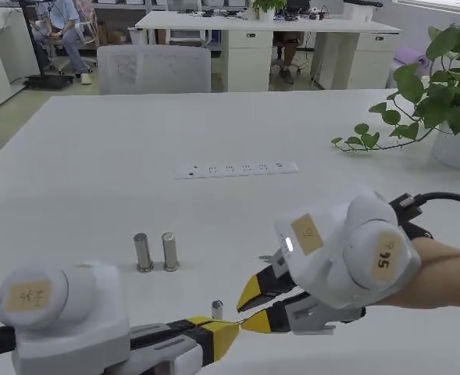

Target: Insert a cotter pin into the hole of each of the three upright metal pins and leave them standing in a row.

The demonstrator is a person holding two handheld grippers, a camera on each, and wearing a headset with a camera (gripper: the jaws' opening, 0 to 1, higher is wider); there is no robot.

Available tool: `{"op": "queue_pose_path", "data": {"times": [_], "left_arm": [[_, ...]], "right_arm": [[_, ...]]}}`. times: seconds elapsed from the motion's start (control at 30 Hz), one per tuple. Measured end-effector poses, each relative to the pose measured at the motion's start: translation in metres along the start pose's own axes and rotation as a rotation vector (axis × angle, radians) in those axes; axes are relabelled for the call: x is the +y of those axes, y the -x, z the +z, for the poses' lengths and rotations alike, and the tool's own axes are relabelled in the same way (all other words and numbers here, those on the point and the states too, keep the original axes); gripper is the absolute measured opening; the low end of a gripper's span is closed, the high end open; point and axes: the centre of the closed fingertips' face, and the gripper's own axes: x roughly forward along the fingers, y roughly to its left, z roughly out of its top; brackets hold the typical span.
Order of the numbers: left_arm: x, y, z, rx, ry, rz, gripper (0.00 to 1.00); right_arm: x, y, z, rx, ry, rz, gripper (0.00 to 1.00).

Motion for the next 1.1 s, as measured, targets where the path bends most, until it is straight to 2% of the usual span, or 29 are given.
{"op": "queue_pose_path", "data": {"times": [0.13, 0.33, 0.37, 0.47, 0.63, 0.7, 0.93, 1.1], "left_arm": [[0.0, 0.001, -0.002, 0.008, -0.046, 0.005, 0.0], [0.001, 0.002, -0.006, 0.037, -0.165, 0.015, 0.0], [0.0, 0.002, -0.006, 0.036, -0.167, 0.013, 0.0], [0.0, 0.002, -0.008, 0.055, -0.247, 0.012, 0.0], [-0.006, 0.002, -0.01, 0.069, -0.31, -0.017, 0.0], [-0.007, 0.002, -0.011, 0.083, -0.36, -0.025, 0.0], [-0.014, 0.003, -0.013, 0.1, -0.424, -0.063, 0.0], [-0.022, 0.003, -0.016, 0.108, -0.456, -0.107, 0.0]], "right_arm": [[0.002, 0.001, -0.002, 0.003, -0.012, 0.01, 0.1], [0.005, 0.004, -0.003, -0.006, -0.044, 0.037, 0.11], [0.005, 0.004, -0.004, -0.007, -0.047, 0.038, 0.11], [0.009, 0.005, -0.004, -0.025, -0.099, 0.078, 0.12], [0.013, 0.006, -0.005, -0.054, -0.165, 0.124, 0.13], [0.018, 0.007, -0.005, -0.068, -0.202, 0.156, 0.13], [0.023, 0.007, -0.01, -0.074, -0.235, 0.197, 0.13], [0.03, 0.008, -0.008, -0.099, -0.257, 0.235, 0.13]]}}
